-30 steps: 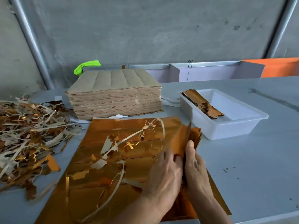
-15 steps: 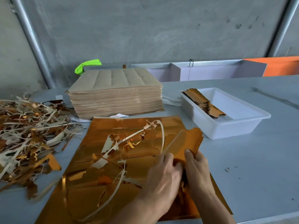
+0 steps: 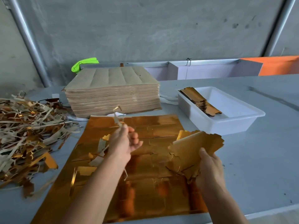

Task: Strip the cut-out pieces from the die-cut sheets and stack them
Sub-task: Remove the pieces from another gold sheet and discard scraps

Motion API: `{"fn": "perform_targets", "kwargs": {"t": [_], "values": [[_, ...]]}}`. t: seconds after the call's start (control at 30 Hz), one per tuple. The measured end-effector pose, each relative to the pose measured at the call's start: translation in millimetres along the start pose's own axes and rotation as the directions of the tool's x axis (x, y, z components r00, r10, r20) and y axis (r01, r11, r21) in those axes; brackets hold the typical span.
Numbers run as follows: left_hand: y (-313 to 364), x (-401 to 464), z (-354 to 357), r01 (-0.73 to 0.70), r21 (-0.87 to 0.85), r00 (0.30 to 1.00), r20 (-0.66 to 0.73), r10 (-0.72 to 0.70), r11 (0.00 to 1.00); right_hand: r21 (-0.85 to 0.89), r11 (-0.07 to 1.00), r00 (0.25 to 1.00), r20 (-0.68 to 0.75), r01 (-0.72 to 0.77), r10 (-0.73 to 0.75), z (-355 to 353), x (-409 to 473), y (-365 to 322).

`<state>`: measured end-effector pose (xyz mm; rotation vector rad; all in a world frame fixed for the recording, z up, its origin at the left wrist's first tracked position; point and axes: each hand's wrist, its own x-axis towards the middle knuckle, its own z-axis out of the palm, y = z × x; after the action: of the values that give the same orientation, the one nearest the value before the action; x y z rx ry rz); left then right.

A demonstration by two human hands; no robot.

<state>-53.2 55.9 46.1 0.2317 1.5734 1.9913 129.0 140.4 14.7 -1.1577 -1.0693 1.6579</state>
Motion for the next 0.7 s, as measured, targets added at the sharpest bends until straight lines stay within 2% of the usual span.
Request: {"fn": "perform_targets", "kwargs": {"t": [0.1,0.17,0.27,0.33,0.4,0.5,0.6,0.67,0.7], "values": [[5,7,-24,-0.120,0.205,0.989,-0.065,0.136,0.971,0.036,0.999,0.997,-0.071,0.019,-0.016,-7,6,-5],[12,10,-35,-0.200,0.300,0.973,-0.048,0.225,0.933,0.042,0.999,0.996,-0.084,0.018,-0.015,-9,9,-7],[23,14,-52,-0.347,0.491,0.921,0.016,0.390,0.799,0.027,0.999,0.995,-0.095,0.037,-0.035,-14,10,-12],[35,18,-67,-0.423,0.663,0.848,0.049,0.528,0.618,0.047,0.998,0.995,-0.091,0.040,-0.035,-16,10,-16],[55,22,-79,-0.485,0.760,0.749,0.107,0.653,0.433,0.062,0.997,0.997,-0.074,0.039,-0.034,-17,9,-19],[92,27,-86,-0.582,0.778,0.574,0.186,0.797,0.237,0.077,0.997,0.999,-0.044,0.031,-0.028,-13,6,-19],[124,28,-86,-0.622,0.782,0.397,0.272,0.876,0.039,0.064,0.997,0.999,-0.001,0.043,-0.043,-7,4,-15],[137,27,-86,-0.609,0.791,0.331,0.326,0.885,-0.064,0.042,0.997,0.998,0.017,0.059,-0.060,-3,2,-13],[139,26,-87,-0.607,0.790,0.326,0.353,0.877,-0.092,0.044,0.997,0.998,0.020,0.062,-0.063,-2,2,-13]]}}
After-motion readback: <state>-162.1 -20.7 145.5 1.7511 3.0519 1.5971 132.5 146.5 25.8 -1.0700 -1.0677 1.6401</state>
